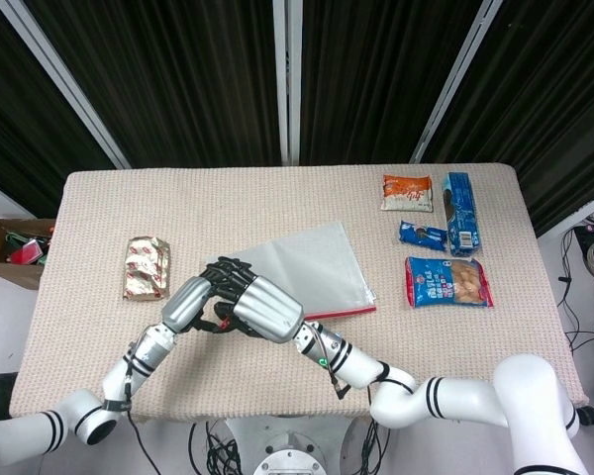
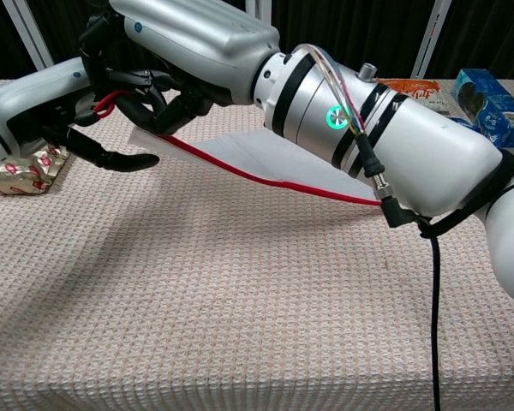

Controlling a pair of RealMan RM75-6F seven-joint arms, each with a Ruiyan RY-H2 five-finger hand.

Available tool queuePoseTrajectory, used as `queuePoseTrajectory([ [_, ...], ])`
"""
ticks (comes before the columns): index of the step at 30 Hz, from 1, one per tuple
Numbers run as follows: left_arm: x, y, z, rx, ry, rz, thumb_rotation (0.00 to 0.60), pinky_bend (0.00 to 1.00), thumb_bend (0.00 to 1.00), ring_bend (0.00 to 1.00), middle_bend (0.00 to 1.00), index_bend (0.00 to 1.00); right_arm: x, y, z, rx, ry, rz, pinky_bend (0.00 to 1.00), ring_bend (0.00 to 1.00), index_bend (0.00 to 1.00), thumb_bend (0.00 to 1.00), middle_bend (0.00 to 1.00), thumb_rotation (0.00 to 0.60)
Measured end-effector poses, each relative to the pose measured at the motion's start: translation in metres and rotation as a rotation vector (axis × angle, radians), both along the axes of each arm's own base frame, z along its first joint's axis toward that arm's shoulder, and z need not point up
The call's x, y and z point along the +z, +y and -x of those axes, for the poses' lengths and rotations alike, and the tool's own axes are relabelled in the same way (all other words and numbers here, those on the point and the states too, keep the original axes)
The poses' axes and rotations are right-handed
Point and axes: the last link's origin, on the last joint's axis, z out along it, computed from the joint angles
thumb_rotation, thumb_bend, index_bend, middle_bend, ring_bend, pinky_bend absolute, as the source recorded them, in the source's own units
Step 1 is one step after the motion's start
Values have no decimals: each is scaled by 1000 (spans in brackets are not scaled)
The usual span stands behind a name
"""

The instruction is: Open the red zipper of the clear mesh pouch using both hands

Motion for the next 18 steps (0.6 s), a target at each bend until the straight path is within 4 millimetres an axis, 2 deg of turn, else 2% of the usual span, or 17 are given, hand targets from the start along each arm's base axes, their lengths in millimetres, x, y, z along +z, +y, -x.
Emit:
queuePoseTrajectory([
  [18, 0, 4, 2, 22, -61, 42, 600, 108, 291, 77, 149, 538, 0, -3, 1, 15, -25, 15, 0, 0, 961, 595, 238, 600],
])
